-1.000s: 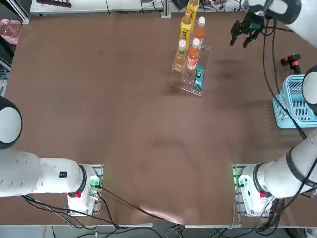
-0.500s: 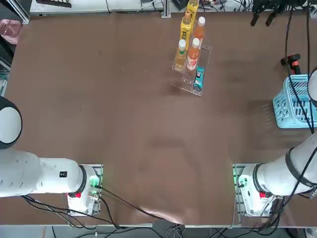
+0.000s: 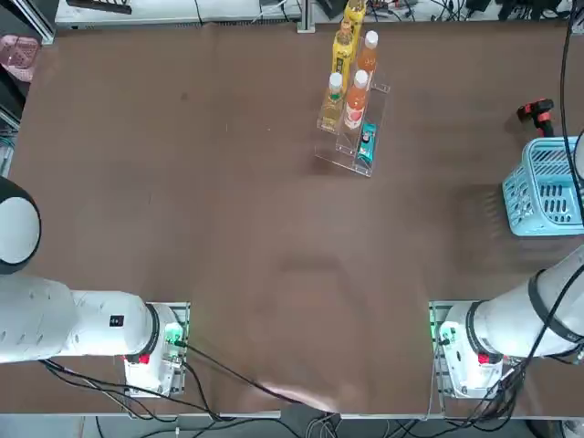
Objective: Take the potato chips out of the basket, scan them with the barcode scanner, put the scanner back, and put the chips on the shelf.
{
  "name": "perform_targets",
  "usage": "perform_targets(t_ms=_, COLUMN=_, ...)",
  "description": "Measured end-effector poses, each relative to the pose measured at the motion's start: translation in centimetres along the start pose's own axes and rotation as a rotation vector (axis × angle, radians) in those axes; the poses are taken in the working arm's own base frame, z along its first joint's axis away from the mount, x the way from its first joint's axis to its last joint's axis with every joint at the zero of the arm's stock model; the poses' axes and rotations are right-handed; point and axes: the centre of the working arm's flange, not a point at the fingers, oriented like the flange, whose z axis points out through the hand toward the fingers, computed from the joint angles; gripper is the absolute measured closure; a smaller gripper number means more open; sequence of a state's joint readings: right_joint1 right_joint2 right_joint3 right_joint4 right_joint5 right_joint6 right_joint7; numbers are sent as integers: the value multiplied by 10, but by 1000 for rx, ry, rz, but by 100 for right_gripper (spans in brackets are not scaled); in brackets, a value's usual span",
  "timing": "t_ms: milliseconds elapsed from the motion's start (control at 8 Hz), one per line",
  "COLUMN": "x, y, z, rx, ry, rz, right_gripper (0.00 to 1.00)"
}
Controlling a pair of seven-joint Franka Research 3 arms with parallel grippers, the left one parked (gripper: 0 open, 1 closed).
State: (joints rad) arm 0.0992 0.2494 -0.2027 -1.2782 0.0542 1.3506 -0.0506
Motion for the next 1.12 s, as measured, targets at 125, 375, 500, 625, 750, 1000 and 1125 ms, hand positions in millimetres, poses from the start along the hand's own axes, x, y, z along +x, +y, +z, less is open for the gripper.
perform_targets(t_ms=125, x=-3, y=7, z=-2, rx=1, ry=-7, rz=12, right_gripper=0)
perform_targets(t_ms=375, x=-17, y=22, z=-13, rx=11, ry=0, rz=20, right_gripper=0)
perform_targets(t_ms=500, x=-25, y=32, z=-14, rx=19, ry=2, rz=15, right_gripper=0)
perform_targets(t_ms=625, x=-33, y=38, z=-12, rx=26, ry=2, rz=16, right_gripper=0)
perform_targets(t_ms=750, x=-41, y=40, z=-10, rx=32, ry=8, rz=15, right_gripper=0)
perform_targets(t_ms=1000, x=-56, y=41, z=-11, rx=8, ry=19, rz=12, right_gripper=0)
perform_targets(t_ms=1125, x=-58, y=39, z=-14, rx=3, ry=28, rz=9, right_gripper=0)
